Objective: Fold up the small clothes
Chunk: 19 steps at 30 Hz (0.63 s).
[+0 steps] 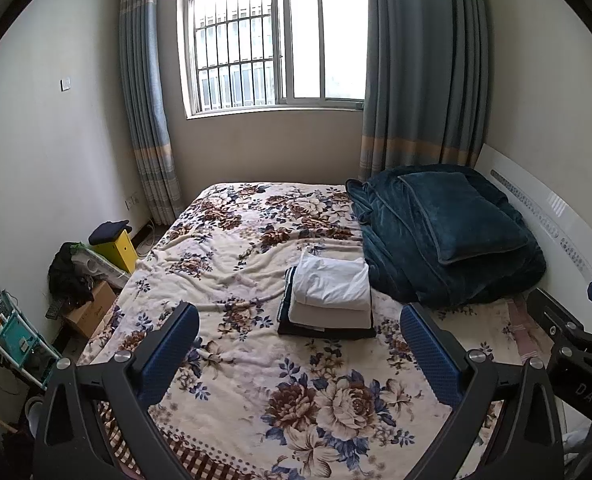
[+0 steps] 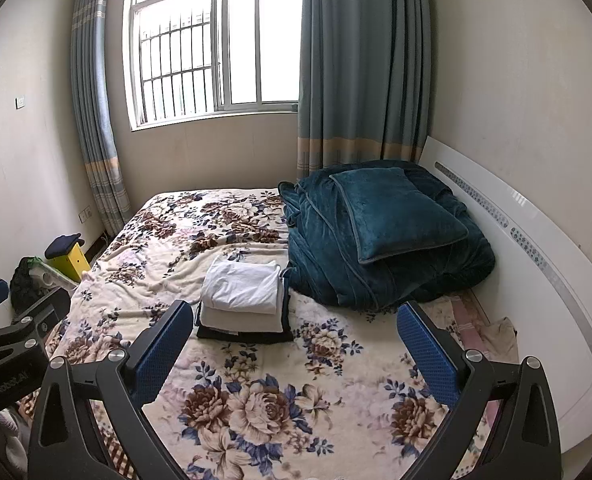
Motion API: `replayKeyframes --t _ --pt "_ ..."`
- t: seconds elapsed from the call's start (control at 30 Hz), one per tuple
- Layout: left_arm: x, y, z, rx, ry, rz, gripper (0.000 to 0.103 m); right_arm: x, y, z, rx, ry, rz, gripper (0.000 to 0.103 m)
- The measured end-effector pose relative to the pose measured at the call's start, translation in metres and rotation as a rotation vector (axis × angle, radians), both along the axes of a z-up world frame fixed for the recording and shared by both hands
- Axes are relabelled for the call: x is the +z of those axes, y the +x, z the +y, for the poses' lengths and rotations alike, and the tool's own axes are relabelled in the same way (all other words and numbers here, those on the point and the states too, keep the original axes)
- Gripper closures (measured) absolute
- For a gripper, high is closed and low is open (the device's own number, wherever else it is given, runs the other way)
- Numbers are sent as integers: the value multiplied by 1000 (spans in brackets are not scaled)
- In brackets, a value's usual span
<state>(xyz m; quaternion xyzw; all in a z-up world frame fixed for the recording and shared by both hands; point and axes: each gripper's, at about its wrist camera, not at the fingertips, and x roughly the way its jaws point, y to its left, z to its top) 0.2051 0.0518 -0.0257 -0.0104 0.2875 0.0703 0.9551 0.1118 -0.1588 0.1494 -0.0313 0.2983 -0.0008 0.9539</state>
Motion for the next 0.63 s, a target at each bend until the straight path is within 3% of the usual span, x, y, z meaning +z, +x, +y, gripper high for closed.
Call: replayKeyframes --t 0.63 --pt "3 -2 -4 30 15 -22 0 -1 -1 5 -7 5 2 0"
